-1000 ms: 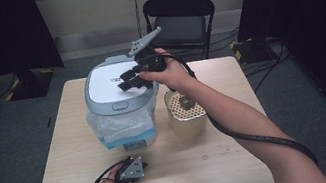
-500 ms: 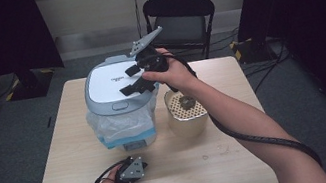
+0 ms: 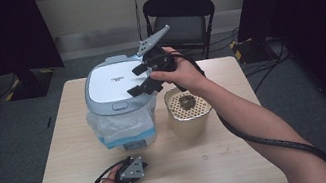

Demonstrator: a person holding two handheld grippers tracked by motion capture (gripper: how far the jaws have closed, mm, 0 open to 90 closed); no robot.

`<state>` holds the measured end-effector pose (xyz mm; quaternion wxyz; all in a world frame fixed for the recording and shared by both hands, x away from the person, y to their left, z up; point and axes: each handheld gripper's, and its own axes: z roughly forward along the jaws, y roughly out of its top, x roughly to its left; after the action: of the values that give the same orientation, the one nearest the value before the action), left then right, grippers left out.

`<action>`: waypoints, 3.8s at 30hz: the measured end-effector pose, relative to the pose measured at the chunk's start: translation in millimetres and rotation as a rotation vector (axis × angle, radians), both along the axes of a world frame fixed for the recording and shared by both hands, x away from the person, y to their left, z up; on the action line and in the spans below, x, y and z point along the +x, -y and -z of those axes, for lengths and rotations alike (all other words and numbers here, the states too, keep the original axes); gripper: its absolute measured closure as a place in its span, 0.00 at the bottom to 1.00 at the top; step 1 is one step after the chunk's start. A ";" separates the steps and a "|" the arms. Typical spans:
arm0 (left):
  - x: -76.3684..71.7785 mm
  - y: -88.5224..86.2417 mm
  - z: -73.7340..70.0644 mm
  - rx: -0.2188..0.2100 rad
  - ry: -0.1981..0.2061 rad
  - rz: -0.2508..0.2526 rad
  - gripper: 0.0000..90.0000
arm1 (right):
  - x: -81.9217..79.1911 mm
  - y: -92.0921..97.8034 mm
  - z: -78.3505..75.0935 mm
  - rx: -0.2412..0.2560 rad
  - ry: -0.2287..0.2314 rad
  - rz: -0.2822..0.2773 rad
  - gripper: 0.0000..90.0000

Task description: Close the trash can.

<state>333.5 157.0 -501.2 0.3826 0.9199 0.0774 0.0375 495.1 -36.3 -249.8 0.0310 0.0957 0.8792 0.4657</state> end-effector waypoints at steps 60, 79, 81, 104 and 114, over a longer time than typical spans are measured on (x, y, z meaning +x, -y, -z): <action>-0.3 0.0 -0.3 0.004 -0.002 -0.003 0.00 | -42.3 80.4 46.4 -0.030 0.005 0.037 0.17; -0.7 0.4 0.9 -0.006 -0.015 -0.003 0.00 | -52.2 98.9 68.3 -0.015 -0.012 0.047 0.17; -0.7 0.4 0.7 -0.003 -0.015 -0.003 0.00 | -53.2 101.2 70.5 -0.015 -0.014 0.050 0.17; -0.6 0.3 0.7 -0.003 -0.014 -0.004 0.00 | -68.0 128.6 93.3 -0.057 -0.003 0.066 0.17; -0.7 0.4 0.5 0.000 -0.015 -0.004 0.00 | -73.9 145.6 107.2 -0.060 -0.013 0.088 0.17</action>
<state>332.8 156.7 -501.6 0.3820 0.9200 0.0820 0.0311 421.2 -181.8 -357.0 0.0484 0.1364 0.8880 0.4366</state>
